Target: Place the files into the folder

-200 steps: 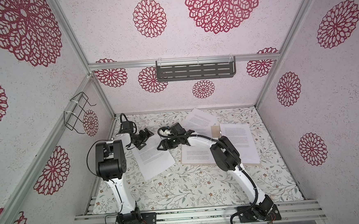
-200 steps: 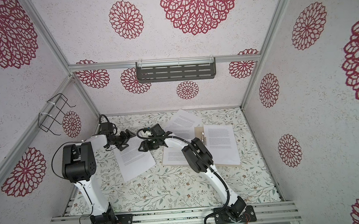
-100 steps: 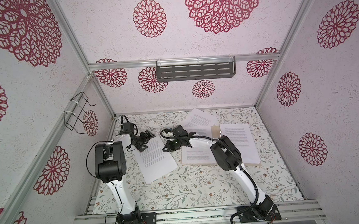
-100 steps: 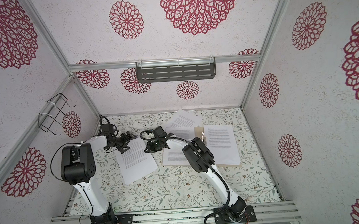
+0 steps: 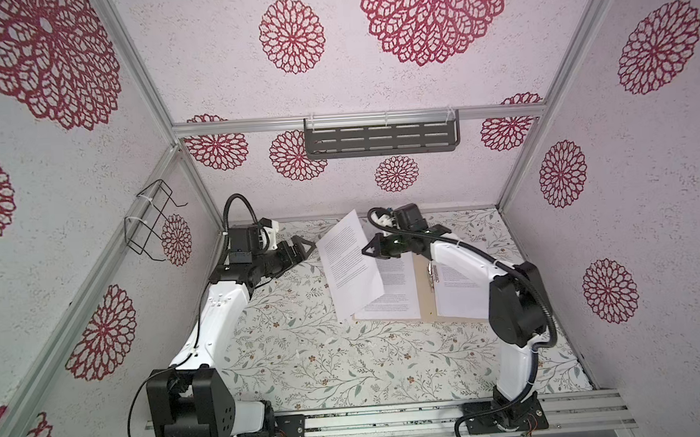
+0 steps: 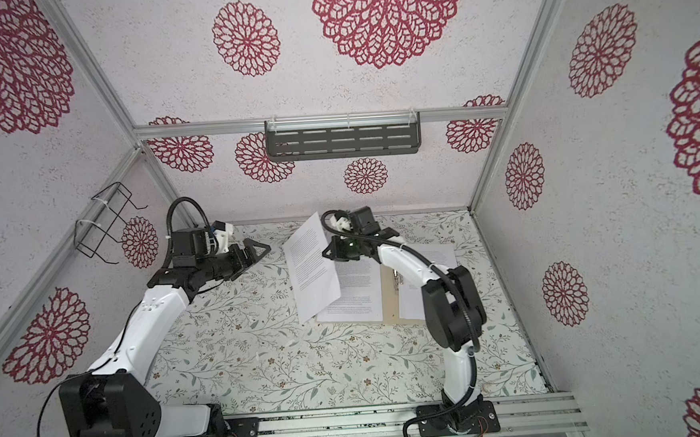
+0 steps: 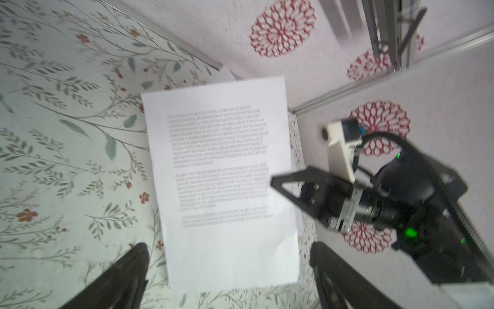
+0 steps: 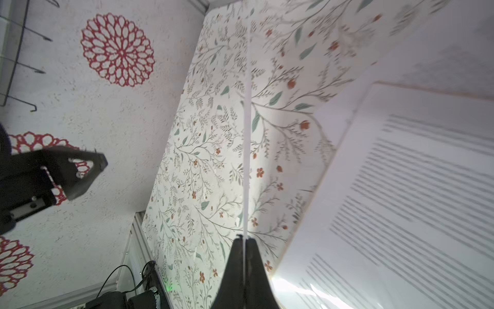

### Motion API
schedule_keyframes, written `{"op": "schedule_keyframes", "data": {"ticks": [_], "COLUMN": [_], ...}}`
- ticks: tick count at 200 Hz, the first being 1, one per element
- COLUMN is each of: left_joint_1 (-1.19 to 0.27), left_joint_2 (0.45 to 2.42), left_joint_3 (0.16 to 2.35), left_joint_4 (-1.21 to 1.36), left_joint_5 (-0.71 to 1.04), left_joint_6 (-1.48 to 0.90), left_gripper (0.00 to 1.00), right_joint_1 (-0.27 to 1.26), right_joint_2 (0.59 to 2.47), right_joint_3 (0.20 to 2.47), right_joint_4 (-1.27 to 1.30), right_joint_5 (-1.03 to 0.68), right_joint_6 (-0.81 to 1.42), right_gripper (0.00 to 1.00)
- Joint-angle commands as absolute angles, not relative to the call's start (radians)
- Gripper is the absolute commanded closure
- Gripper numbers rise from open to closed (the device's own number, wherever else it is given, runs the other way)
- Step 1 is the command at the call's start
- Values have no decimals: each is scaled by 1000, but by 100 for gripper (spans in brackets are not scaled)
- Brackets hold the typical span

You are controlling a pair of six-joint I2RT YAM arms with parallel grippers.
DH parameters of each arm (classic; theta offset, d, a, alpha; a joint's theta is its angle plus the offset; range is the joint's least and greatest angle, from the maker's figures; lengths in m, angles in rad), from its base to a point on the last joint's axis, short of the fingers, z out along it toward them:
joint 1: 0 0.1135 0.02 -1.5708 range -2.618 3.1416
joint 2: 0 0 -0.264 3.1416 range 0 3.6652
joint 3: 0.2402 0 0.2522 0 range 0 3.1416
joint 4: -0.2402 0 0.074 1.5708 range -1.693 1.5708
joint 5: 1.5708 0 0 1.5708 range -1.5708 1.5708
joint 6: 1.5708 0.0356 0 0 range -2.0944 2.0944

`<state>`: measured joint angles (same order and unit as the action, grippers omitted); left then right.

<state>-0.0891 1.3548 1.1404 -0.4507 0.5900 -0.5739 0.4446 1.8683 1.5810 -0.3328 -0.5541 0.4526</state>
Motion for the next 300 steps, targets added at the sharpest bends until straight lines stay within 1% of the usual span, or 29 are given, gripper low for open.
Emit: {"op": "schedule_keyframes", "data": {"ticks": [1, 24, 32, 40, 50, 67, 83, 102, 124, 152, 185, 205, 223, 253, 300], "left_joint_1": [-128, -146, -153, -164, -171, -174, -184, -194, -202, -207, -207, -207, -207, -207, -208], "left_joint_2": [1317, 1292, 1297, 1303, 1305, 1310, 1310, 1313, 1315, 1310, 1315, 1319, 1324, 1331, 1333], "left_joint_3": [1060, 981, 987, 1005, 1009, 999, 994, 994, 991, 991, 991, 992, 989, 991, 988], "left_joint_4": [-502, -447, -457, -481, -477, -456, -453, -451, -450, -453, -453, -451, -447, -445, -437], "left_joint_5": [580, 580, 593, 600, 600, 621, 620, 620, 620, 611, 612, 613, 618, 623, 632], "left_joint_6": [-477, -487, -486, -474, -477, -495, -497, -497, -500, -495, -496, -497, -502, -506, -511], "left_gripper": [3, 3, 3, 3, 3, 3, 2, 3, 3, 3, 3, 3, 3, 3, 3], "right_joint_1": [334, 173, 104, 50, 3, -43, -80, -126, -142, -175, -176, -175, -175, -175, -175], "right_joint_2": [1775, 1725, 1723, 1725, 1728, 1744, 1760, 1774, 1796, 1826, 1856, 1851, 1832, 1836, 1829], "right_joint_3": [1528, 1515, 1517, 1526, 1546, 1580, 1591, 1592, 1593, 1606, 1584, 1543, 1488, 1477, 1457], "right_joint_4": [-504, -621, -669, -727, -805, -895, -901, -870, -841, -817, -785, -741, -680, -680, -682], "right_joint_5": [-518, -530, -563, -552, -483, -252, -82, -52, 25, -25, -88, -124, -195, -253, -257], "right_joint_6": [362, 280, 247, 202, 141, 67, 33, -14, -91, -84, -91, -109, -118, -114, -131], "right_gripper": [100, 100, 100, 100, 100, 100, 100, 100, 100, 100, 100, 100, 100, 100, 100]}}
